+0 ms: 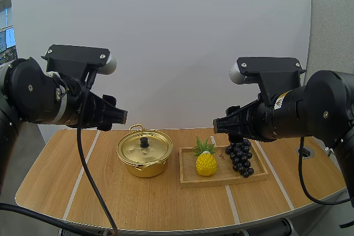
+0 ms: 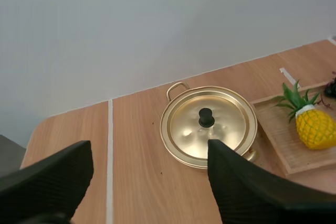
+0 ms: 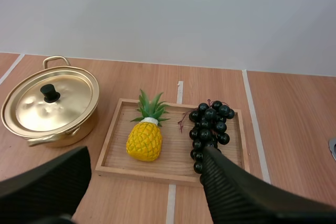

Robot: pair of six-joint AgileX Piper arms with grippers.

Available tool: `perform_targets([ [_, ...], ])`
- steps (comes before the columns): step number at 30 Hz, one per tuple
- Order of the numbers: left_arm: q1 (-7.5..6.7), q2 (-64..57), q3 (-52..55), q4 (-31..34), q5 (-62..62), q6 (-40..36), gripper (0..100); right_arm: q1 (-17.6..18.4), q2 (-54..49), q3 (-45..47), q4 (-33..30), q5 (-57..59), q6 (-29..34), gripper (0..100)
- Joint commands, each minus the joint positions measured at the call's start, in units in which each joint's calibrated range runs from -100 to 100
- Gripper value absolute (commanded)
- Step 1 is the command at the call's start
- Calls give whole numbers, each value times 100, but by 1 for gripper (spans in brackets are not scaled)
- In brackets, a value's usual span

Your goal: Open the pot, put the grape inside, and close it

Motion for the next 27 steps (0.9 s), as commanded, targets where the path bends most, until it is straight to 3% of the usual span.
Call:
perform_targets([
  [1, 2, 186, 2, -130, -6, 660, 100, -20, -13, -40, -17, -28, -3, 100],
  [8, 2, 1240, 2, -1102, -191, 1707, 100, -20, -13, -40, -17, -28, -3, 100],
  [15, -4, 2730, -56, -1503, -931, 2300, 100, -20, -13, -40, -17, -28, -3, 100],
  [27, -310, 5069, -1216, -1508, -914, 2355, 100, -20, -13, -40, -17, -28, -3, 100],
])
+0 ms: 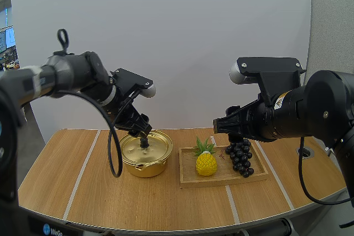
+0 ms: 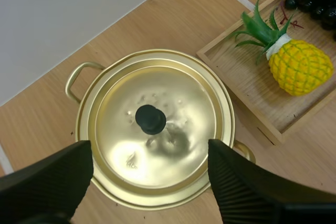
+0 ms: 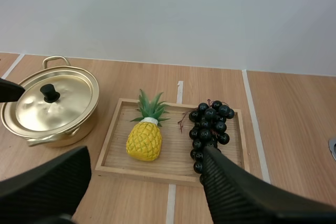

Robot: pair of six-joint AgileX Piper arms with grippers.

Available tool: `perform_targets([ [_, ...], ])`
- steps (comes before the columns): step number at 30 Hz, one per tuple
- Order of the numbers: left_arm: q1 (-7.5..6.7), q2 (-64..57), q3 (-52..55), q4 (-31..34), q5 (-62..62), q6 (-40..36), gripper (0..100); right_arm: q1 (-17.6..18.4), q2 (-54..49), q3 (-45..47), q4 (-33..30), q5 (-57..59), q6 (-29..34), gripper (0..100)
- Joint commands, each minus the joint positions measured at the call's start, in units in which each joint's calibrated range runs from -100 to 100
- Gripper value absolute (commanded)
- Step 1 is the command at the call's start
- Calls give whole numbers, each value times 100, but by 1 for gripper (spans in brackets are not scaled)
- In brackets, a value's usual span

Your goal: Open the pot, put the grape inside, and close it

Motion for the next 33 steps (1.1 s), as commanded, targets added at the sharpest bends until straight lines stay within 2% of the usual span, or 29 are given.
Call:
perform_targets([
  [1, -96, 843, -549, -103, -63, 22, 100, -20, -13, -40, -17, -28, -3, 100],
  [15, -99, 2236, -995, -62, -365, 33, 100, -20, -13, -40, -17, -28, -3, 100],
  [33, -99, 2666, -1010, -62, -464, 33, 100, -20, -13, -40, -17, -28, -3, 100],
])
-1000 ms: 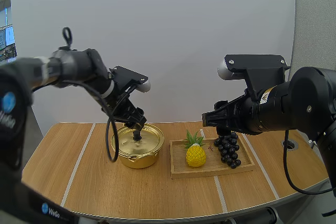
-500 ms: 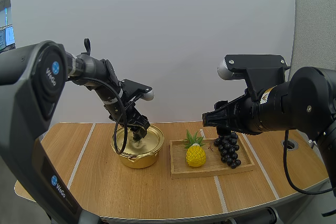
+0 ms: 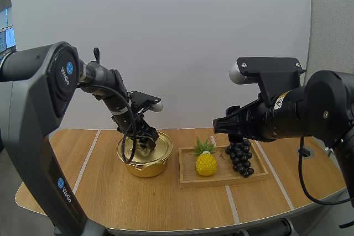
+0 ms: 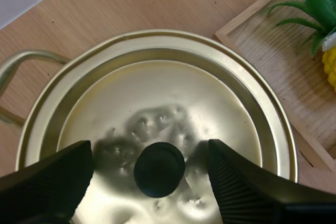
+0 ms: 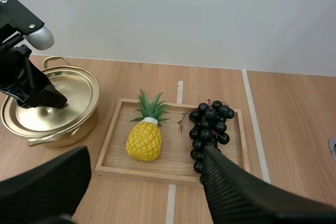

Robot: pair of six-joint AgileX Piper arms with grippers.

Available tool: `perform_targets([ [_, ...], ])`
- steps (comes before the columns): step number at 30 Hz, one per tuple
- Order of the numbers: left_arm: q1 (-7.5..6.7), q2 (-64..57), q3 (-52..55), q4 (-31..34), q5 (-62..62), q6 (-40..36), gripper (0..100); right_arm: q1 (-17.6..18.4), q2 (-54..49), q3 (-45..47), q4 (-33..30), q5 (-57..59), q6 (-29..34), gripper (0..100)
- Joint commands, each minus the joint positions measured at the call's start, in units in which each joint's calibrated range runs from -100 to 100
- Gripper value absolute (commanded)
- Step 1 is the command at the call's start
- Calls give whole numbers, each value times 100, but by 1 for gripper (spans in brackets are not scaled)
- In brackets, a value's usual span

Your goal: Open the pot, put the grape inside, and close it

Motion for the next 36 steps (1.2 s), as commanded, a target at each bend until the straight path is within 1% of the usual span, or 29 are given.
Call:
perform_targets([
  [1, -19, 47, -10, -42, -94, 17, 100, -20, -13, -40, -17, -28, -3, 100],
  [2, -19, 47, -10, -42, -76, 17, 100, -20, -13, -40, -17, -28, -3, 100],
  [3, -19, 36, -10, -42, -62, 17, 92, -20, -13, -40, -17, -28, -3, 100],
  [4, -19, 36, -10, -42, -23, 17, 76, -20, -13, -40, -17, -28, -3, 100],
  [5, -19, 36, -10, -42, 23, 17, 53, -20, -13, -40, -17, -28, -3, 100],
  [6, -19, 36, -10, -42, 63, 17, 34, -20, -13, -40, -17, -28, -3, 100],
  [7, -19, 36, -10, -13, 110, 17, 9, -20, -13, -40, -17, -28, -3, 100],
  [8, -19, 36, -10, 21, 152, 28, 0, -20, -13, -40, -17, -28, -3, 100],
  [14, -19, 8, -89, 111, 444, -1, 0, -20, -13, -40, -17, -28, -3, 100],
  [20, -19, -499, -640, 111, 1167, -165, 0, -20, -13, -40, -6, -28, -3, 100],
  [24, -19, -1150, -1359, 132, 1694, -237, 0, -20, -13, -40, -6, -28, -3, 100],
  [27, -19, -1641, -1935, 203, 1809, -237, 0, -20, -13, -40, -6, -28, -3, 100],
  [31, -19, -2255, -2926, 531, 1809, -498, 0, -20, -13, -40, -6, -28, -3, 100],
  [36, -19, -2704, -4115, 838, 1809, -681, 0, -20, -13, -40, -6, -28, -3, 100],
])
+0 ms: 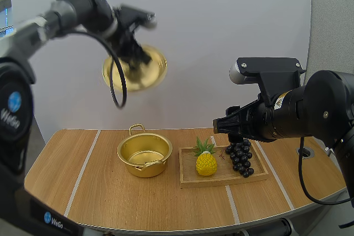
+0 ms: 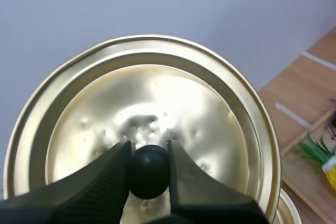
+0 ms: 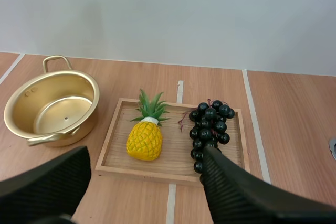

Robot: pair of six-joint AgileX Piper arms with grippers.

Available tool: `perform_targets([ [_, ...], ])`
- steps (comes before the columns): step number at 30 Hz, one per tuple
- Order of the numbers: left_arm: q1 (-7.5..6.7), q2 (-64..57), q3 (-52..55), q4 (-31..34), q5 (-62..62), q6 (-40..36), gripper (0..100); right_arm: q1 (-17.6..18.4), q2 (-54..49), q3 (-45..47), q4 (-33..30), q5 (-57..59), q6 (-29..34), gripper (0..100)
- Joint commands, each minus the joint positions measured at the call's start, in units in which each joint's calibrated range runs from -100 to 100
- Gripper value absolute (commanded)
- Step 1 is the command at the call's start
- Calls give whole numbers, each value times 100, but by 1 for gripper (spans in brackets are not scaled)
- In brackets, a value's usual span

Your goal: Open the pot, put the grape inside, and close it

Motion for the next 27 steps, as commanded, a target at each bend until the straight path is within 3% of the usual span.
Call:
perform_targets([
  [1, -12, -462, -1212, 261, 20, -221, 0, -20, -13, -40, 5, -28, -3, 100],
  [13, -12, -641, -3693, 432, -561, -484, 0, -20, -13, -40, 73, -28, -3, 100],
  [27, -12, -627, -4027, 691, -1130, -484, 0, -20, 0, -40, -59, -116, 10, 100],
])
